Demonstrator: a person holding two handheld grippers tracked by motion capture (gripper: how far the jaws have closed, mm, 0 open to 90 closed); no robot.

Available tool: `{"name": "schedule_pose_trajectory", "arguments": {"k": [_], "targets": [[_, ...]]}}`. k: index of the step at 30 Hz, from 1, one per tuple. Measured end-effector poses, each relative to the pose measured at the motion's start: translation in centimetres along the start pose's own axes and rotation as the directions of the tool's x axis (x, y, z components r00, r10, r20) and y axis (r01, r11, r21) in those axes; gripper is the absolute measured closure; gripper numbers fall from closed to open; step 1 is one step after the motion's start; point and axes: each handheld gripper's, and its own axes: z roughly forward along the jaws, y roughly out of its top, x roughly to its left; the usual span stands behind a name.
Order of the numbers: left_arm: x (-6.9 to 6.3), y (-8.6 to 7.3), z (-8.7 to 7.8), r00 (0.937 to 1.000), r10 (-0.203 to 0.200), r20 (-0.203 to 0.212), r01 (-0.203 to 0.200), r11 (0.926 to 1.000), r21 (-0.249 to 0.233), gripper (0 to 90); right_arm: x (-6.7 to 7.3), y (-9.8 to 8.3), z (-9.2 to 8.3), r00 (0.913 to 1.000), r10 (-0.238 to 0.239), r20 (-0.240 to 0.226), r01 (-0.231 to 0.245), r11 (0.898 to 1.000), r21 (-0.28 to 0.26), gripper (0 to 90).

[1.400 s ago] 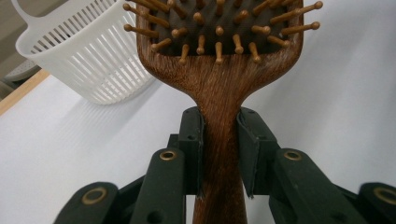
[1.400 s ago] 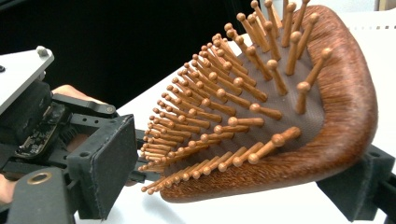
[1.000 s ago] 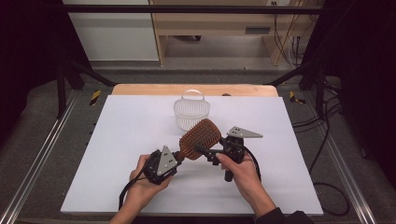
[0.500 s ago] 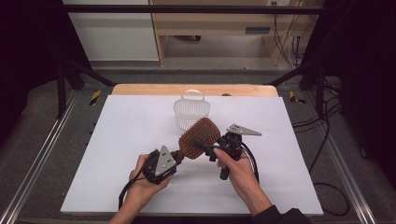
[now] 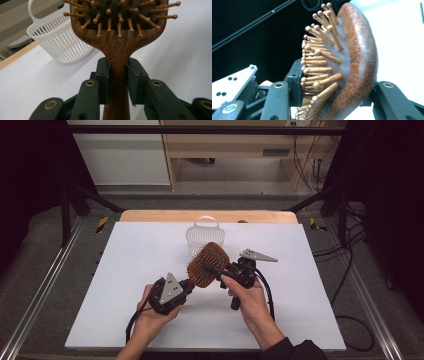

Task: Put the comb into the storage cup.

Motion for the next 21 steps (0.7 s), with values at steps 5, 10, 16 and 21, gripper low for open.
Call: {"name": "schedule_pose_trajectory", "arguments": {"k": [5,10,16,21], "targets": [[0.4,0.1,-0.5,0.9998,-0.021,0.003,0.021,0.9996,-0.017,72.8,0.8,0.4,0.4,1.0,0.006,-0.002,-0.006,1.0,-0.021,54.5],[0.6,-0.1,-0.4,0.998,-0.055,0.03,0.056,0.9983,-0.02,72.7,0.9,0.4,0.5,1.0,0.0,-0.006,0.0,1.0,-0.025,56.1],[0.7,-0.2,-0.3,0.9968,-0.075,0.027,0.076,0.9971,-0.012,72.3,1.1,0.4,0.8,1.0,-0.007,0.006,0.007,1.0,-0.015,56.9],[1.2,-0.5,-0.2,0.9904,-0.129,0.051,0.131,0.9904,-0.044,70.9,1.5,0.6,1.0,0.9993,-0.005,0.036,0.006,1.0,-0.026,56.9]]}}
